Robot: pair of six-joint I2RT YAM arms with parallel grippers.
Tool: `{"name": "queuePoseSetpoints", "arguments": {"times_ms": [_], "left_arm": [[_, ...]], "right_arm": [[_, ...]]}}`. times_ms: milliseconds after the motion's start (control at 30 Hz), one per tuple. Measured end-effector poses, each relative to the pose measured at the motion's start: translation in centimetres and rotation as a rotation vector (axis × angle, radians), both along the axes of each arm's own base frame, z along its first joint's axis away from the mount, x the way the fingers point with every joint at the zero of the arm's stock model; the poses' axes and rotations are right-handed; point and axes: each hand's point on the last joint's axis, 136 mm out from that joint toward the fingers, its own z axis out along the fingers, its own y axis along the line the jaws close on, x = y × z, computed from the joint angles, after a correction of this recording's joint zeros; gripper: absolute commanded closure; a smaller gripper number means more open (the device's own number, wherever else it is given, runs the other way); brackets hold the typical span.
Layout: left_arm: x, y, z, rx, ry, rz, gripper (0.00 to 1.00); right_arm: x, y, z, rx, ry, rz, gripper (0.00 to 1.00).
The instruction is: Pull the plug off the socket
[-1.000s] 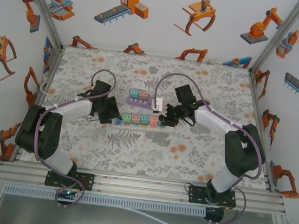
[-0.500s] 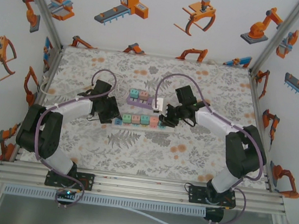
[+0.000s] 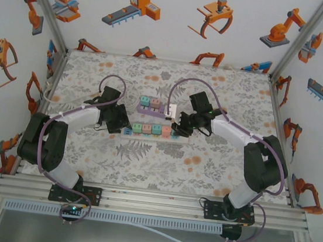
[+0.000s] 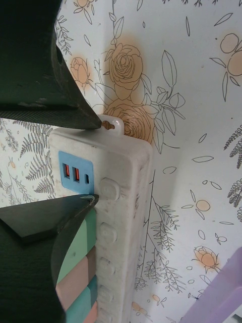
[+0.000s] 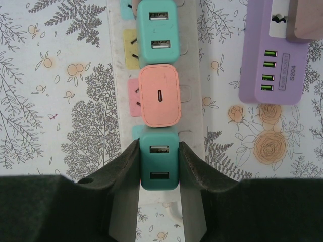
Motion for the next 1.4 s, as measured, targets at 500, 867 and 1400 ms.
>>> {"name": "queuePoseSetpoints", "arguments": {"times_ms": [500, 867, 1400], "left_arm": [[0.0, 0.0, 0.1, 0.005, -0.005, 0.001, 0.48], [-1.1, 2.1, 1.7, 0.117, -0.013, 0.03, 0.28], [-3.4, 1.6, 21.0, -0.096, -0.521, -0.073, 0.03]], "right_arm": [[-0.2, 0.1, 4.5, 0.069, -0.089, 0.002, 1.0], [1.4, 0.1, 9.2, 0.193, -0.053, -0.221, 1.0], [1.4, -7.6, 13.4, 0.716, 0.355, -1.085, 1.0]]}}
